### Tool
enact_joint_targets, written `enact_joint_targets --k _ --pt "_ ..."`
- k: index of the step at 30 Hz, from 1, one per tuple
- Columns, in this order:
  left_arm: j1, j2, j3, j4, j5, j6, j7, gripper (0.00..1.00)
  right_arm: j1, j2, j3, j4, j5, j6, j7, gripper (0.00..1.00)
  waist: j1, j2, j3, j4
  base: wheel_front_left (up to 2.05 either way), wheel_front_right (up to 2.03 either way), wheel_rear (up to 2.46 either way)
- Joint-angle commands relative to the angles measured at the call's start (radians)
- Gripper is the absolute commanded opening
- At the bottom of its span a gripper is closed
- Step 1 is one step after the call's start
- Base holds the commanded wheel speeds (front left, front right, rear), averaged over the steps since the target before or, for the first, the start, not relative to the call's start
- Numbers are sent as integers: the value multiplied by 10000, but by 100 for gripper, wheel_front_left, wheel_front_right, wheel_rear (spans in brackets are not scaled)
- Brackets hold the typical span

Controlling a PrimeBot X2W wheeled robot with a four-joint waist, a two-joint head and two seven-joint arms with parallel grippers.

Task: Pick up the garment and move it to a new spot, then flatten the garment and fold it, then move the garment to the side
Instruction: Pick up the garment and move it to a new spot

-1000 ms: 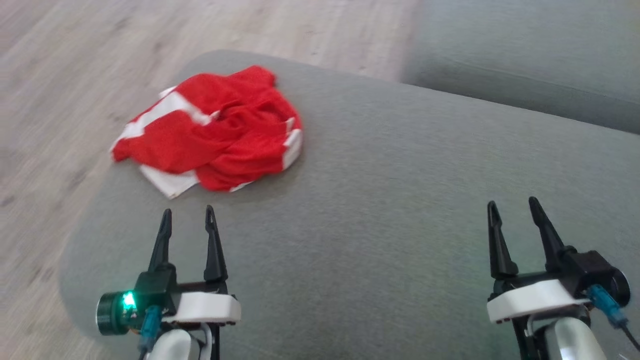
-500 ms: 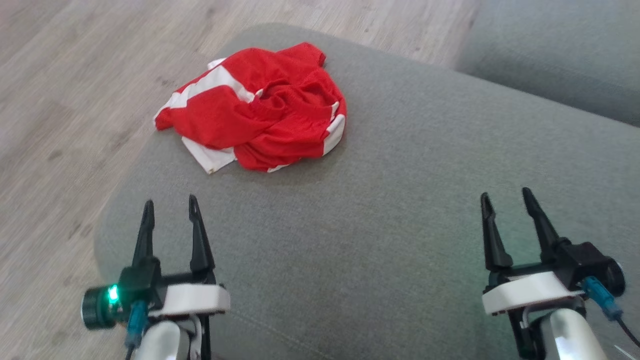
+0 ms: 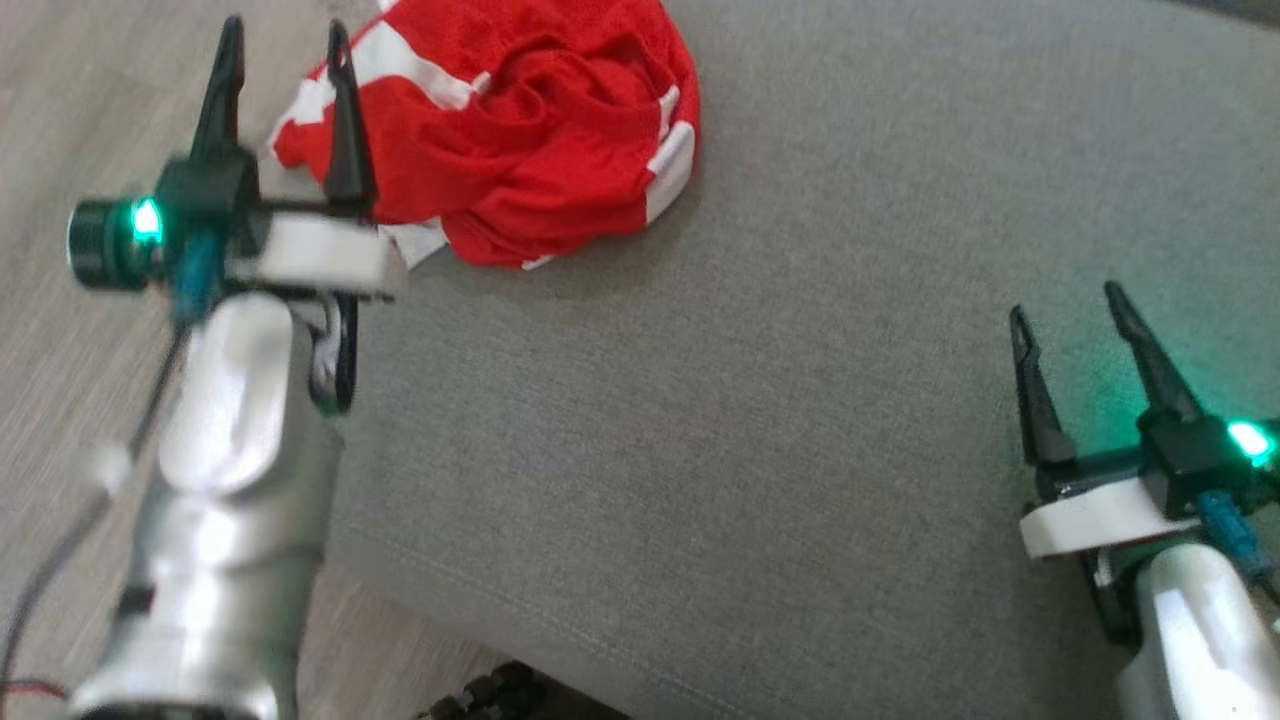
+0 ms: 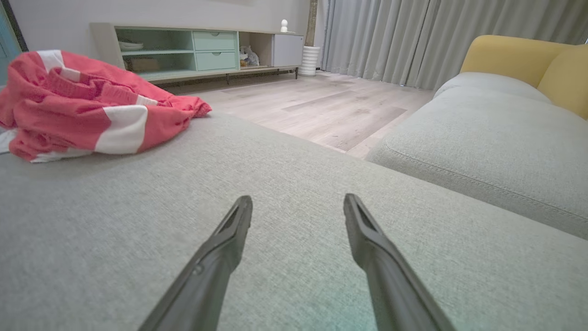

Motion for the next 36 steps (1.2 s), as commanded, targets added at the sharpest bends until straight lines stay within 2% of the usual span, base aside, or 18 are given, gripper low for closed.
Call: enact_joint_targets --k 1,4,9,13,17,19,22,25,28,32,36 --pt "-910 492 208 438 -101 -288 382 100 -328 -169 332 -384 -102 75 -109 100 -3 0 600 -187 0 0 0" --pt "-2102 609 71 1915 -189 -738 1069 100 -503 -424 389 -524 -143 75 -109 100 -3 0 957 -304 0 0 0" --pt "-3268 530 -205 3702 -469 -1369 1514 100 -677 -700 455 -809 -195 75 -109 100 -3 0 1456 -564 0 0 0" --pt "-3739 494 -662 4985 -484 -1580 2072 100 -795 -821 441 -866 -222 75 -109 100 -3 0 1776 -762 0 0 0" --pt "-3949 795 -1304 5950 -92 -1637 2433 100 -960 -767 556 -870 -219 75 -109 100 -3 0 1906 -1073 0 0 0" --pt "-4056 966 -1500 6125 62 -1643 2174 0 -1030 -697 568 -881 -215 75 -109 100 -3 0 1912 -1194 0 0 0" --pt "-4272 1194 -1683 6185 245 -1557 1511 0 -1101 -540 578 -922 -178 75 -109 100 -3 0 1774 -1384 0 0 0" --pt "-4615 1357 -1756 5981 361 -1243 762 0 -1087 -325 611 -917 -118 75 -109 100 -3 0 1448 -1643 0 0 0" --pt "-4853 1457 -1826 5771 451 -1080 463 0 -1098 -140 648 -892 -63 75 -109 100 -3 0 1182 -1891 0 0 0" --pt "-5300 1701 -2123 5219 754 -958 233 0 -1084 238 695 -835 94 75 -109 100 -3 0 571 -2572 0 0 0" --pt "-5696 1830 -2407 4434 963 -1036 268 0 -972 506 757 -797 288 75 -109 100 -3 0 -15 -3519 0 0 0"
